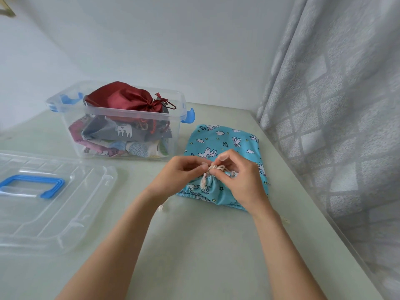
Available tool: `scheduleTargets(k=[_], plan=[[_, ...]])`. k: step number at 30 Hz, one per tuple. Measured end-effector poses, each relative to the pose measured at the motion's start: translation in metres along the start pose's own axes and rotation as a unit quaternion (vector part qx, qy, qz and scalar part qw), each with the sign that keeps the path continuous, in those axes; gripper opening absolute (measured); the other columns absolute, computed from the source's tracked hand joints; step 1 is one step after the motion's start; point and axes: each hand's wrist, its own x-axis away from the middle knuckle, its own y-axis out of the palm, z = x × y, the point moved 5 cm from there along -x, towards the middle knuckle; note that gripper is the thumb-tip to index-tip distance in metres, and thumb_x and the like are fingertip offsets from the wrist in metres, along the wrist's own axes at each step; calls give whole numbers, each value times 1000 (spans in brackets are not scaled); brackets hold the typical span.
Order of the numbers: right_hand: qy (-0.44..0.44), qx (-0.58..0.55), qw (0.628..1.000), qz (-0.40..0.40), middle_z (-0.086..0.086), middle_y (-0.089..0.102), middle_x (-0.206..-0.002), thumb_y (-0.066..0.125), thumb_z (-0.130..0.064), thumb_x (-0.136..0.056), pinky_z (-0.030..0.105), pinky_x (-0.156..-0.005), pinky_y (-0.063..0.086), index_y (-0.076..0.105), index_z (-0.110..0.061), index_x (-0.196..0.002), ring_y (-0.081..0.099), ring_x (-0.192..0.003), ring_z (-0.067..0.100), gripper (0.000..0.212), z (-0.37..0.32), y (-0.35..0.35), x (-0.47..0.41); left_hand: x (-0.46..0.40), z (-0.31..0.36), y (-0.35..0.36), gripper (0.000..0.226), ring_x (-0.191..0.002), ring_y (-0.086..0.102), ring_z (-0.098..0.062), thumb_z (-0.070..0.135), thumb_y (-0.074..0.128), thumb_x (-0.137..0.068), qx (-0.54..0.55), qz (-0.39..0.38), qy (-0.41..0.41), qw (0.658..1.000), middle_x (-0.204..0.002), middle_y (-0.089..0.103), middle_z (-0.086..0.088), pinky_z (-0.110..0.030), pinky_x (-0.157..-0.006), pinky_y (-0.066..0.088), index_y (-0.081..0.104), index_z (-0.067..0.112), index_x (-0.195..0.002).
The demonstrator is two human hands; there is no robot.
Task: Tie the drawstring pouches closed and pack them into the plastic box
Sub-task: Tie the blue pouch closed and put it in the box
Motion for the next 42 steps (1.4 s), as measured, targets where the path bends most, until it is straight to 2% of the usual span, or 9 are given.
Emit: scheduleTargets(k=[9, 13, 18, 22, 25, 30, 37, 40, 42], plan=[[58, -96, 994, -13, -7, 68, -92, 75, 2, -73, 17, -72, 53, 64, -19, -73, 68, -81, 5, 23, 7, -4, 0, -1, -4, -8, 17, -78, 64, -12, 24, 69, -73, 56, 15, -17, 998, -87, 71, -6, -20, -76, 51, 71, 14, -86], [83, -102, 991, -13, -6, 71, -90, 77, -6, -72, 19, -73, 53, 67, -18, -72, 70, -80, 10, 16, 15, -4, 0, -2, -5, -8, 8, -79, 64, -10, 15, 64, -84, 39, 25, -8, 999, -86, 70, -5, -17, -76, 51, 69, 11, -88], [52, 4, 998, -19, -15, 68, -97, 76, -17, -76, 18, -80, 50, 67, -21, -70, 65, -88, 2, 11, 21, -13, -3, -2, 9, -14, 12, -75, 64, -2, 10, 61, -88, -130, 65, 80, 986, -84, 68, 9, -15, -72, 51, 67, 20, -86], [55, 34, 996, -66, -17, 65, -101, 73, -18, -79, 16, -86, 46, 70, -8, -77, 63, -88, 1, 11, 25, -10, -2, 1, 16, -10, 13, -78, 64, -12, 18, 57, -91, -394, 89, 172, 898, -95, 67, 6, -30, -70, 52, 69, 20, -96], [56, 34, 994, -87, -14, 63, -99, 71, -16, -81, 13, -86, 44, 66, -12, -74, 61, -89, 0, 9, 24, -11, -1, 2, 17, -10, 12, -78, 65, -20, 16, 58, -91, -417, 119, 196, 879, -94, 67, 2, -36, -65, 52, 69, 18, -94], [64, 44, 990, -115, -14, 61, -93, 68, -15, -84, 5, -84, 37, 64, -10, -74, 57, -91, -4, 12, 24, -15, 2, 3, 14, -12, 10, -72, 65, -15, 14, 62, -88, -395, 147, 195, 886, -88, 69, 7, -30, -62, 51, 70, 19, -88], [123, -36, 986, -104, -11, 67, -102, 73, -17, -80, 28, -94, 45, 61, -19, -81, 61, -99, 2, 12, 20, -30, 5, 1, 14, -7, 9, -68, 63, -5, 19, 65, -86, -323, 62, 146, 933, -79, 67, 18, -22, -67, 52, 71, 26, -87], [135, -87, 974, -160, -10, 62, -119, 75, -31, -73, 22, -98, 43, 50, -26, -115, 57, -110, 2, 49, -2, -28, 6, 2, 21, -3, 14, -62, 64, -3, 22, 65, -86, -279, 58, 112, 952, -80, 69, 15, -15, -61, 50, 69, 34, -82], [147, -9, 966, -212, -12, 61, -118, 81, -41, -65, 19, -95, 42, 40, -39, -125, 56, -110, 0, 73, -11, -15, 9, 4, 25, 0, 9, -56, 65, -5, 20, 66, -86, -240, 58, 92, 965, -78, 70, 11, -17, -56, 51, 70, 28, -84]])
